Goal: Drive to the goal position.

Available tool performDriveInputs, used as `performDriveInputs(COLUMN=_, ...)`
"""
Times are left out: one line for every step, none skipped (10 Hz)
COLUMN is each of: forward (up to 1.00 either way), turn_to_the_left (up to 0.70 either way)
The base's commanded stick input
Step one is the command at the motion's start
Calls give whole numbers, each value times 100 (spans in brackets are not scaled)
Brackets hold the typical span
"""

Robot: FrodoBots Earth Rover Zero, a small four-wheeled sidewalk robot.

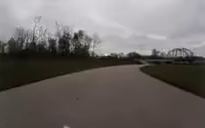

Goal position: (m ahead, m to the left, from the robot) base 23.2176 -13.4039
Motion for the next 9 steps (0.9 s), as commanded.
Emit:
performDriveInputs(forward=100, turn_to_the_left=0)
performDriveInputs(forward=100, turn_to_the_left=0)
performDriveInputs(forward=100, turn_to_the_left=0)
performDriveInputs(forward=100, turn_to_the_left=0)
performDriveInputs(forward=100, turn_to_the_left=0)
performDriveInputs(forward=100, turn_to_the_left=0)
performDriveInputs(forward=100, turn_to_the_left=-29)
performDriveInputs(forward=100, turn_to_the_left=-40)
performDriveInputs(forward=100, turn_to_the_left=-40)
